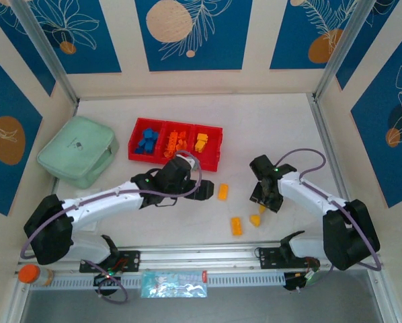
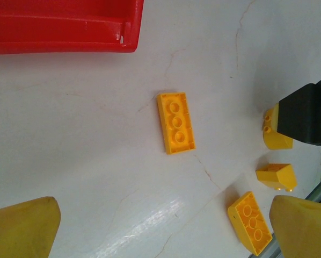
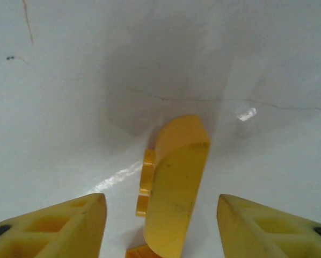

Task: Sort the legos into containers by color
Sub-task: Pick up the lego from the bottom-right of the table.

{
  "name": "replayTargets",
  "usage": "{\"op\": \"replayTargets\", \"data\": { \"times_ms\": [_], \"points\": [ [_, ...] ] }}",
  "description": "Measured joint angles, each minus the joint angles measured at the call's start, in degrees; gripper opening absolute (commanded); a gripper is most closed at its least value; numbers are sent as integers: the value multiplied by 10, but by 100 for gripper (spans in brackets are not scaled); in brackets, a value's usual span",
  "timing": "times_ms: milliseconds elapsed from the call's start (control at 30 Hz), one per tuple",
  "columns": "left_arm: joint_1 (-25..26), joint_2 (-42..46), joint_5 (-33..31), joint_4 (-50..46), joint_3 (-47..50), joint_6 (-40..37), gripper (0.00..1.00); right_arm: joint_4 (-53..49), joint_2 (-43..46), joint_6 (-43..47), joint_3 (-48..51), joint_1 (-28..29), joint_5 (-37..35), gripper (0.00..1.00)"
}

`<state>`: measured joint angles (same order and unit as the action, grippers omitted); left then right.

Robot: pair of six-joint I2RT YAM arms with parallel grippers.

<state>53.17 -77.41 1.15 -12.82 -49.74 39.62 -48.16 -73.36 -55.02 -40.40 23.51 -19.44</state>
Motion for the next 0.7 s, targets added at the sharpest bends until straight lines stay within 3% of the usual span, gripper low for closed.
{"op": "replayTargets", "data": {
  "times_ms": [467,700],
  "points": [
    [0,-9,0,0,0,0,99,36,-21,14,5,-12,7,21],
    [0,-9,-4,-11,-9,-7,99,12,-11,31,-18,-2,5,16]
  ]
}}
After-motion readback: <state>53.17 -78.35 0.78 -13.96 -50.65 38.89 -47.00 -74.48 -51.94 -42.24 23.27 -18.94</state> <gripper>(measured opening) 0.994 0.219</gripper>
